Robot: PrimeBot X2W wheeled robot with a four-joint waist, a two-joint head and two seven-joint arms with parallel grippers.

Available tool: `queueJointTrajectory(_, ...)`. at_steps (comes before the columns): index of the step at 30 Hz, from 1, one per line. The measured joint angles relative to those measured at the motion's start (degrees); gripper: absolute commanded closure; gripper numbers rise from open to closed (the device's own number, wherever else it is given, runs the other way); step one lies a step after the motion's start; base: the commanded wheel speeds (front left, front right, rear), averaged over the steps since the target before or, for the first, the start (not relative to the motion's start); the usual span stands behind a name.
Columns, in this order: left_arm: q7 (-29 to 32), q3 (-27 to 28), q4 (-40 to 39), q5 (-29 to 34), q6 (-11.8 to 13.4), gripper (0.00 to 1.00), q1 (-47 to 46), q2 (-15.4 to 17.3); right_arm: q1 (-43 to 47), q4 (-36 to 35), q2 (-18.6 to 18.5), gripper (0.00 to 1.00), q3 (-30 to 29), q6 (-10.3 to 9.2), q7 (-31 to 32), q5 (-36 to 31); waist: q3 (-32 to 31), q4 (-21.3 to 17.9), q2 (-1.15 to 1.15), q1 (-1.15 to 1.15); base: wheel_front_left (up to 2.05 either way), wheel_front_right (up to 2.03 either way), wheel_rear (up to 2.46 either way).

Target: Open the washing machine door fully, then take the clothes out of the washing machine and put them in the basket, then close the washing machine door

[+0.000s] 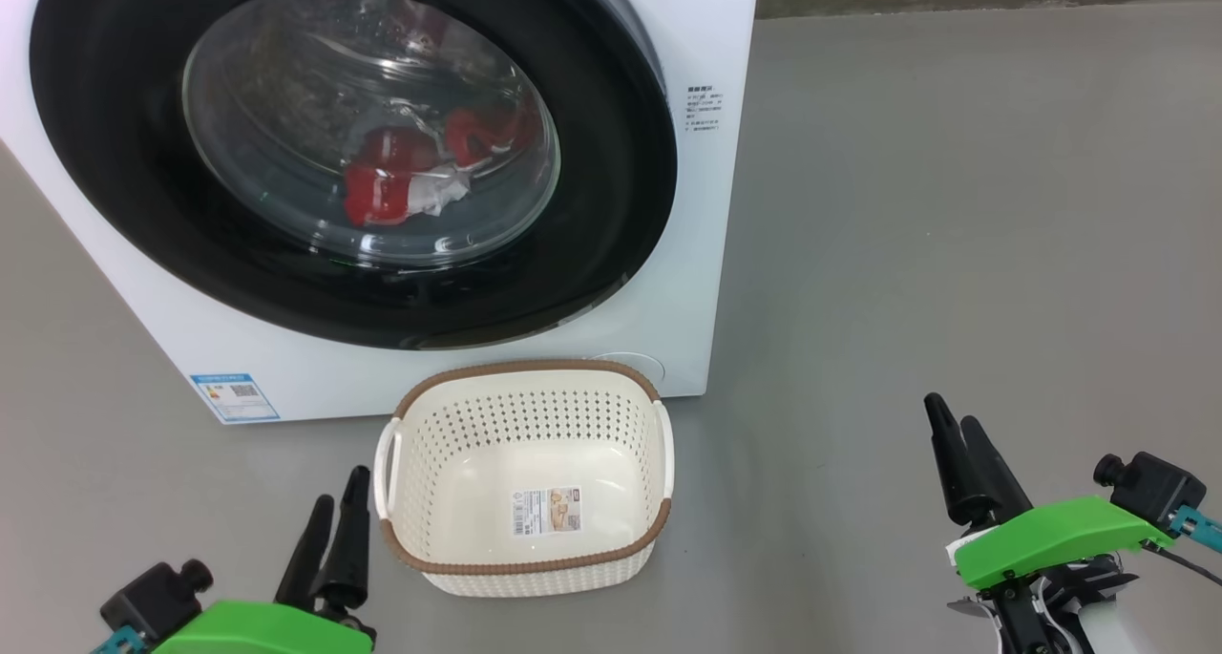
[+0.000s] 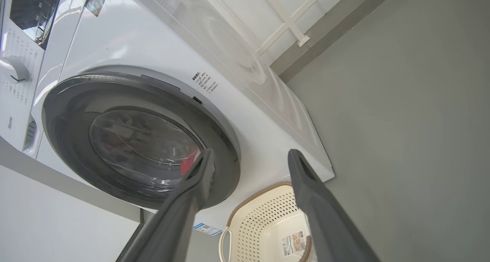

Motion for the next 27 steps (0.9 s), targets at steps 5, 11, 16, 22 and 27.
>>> queueJointTrajectory(5, -0.96, -0.32, 0.37, 3.48, 0.35, 0.0, -0.8, 0.0, -0.35, -0.01, -0.04, 0.0, 0.12, 0.0, -0.97, -4.04, 0.12, -0.05, 0.0, 0.0, 0.0, 0.0, 0.0)
queueJointTrajectory(11, -1.94, -0.57, 0.52, 7.46, 0.35, 0.0, -1.26, 0.01, -1.16, -0.45, -0.08, 0.0, 0.62, 0.0, -1.98, -9.24, 0.15, -0.04, 0.0, 0.0, 0.0, 0.0, 0.0)
queueJointTrajectory(16, -2.71, -1.03, 0.67, 10.5, 0.51, 0.0, -2.17, 0.02, -1.19, -0.51, -0.16, 0.0, 1.3, 0.0, -2.9, -13.1, -0.07, -0.01, 0.0, 0.0, 0.0, 0.0, 0.0)
queueJointTrajectory(22, -3.64, -1.74, 1.01, 14.3, 0.81, 0.0, -2.48, 0.03, -2.3, -0.51, -0.29, 0.0, 1.91, 0.0, -3.65, -17.15, -0.29, 0.15, 0.0, 0.0, 0.0, 0.0, 0.0)
queueJointTrajectory(27, -4.53, -2.14, 1.1, 17.46, 0.83, 0.0, -3.42, 0.05, -2.82, -0.52, -0.38, 0.0, 2.6, 0.0, -4.54, -20.79, -0.37, 0.22, 0.0, 0.0, 0.0, 0.0, 0.0)
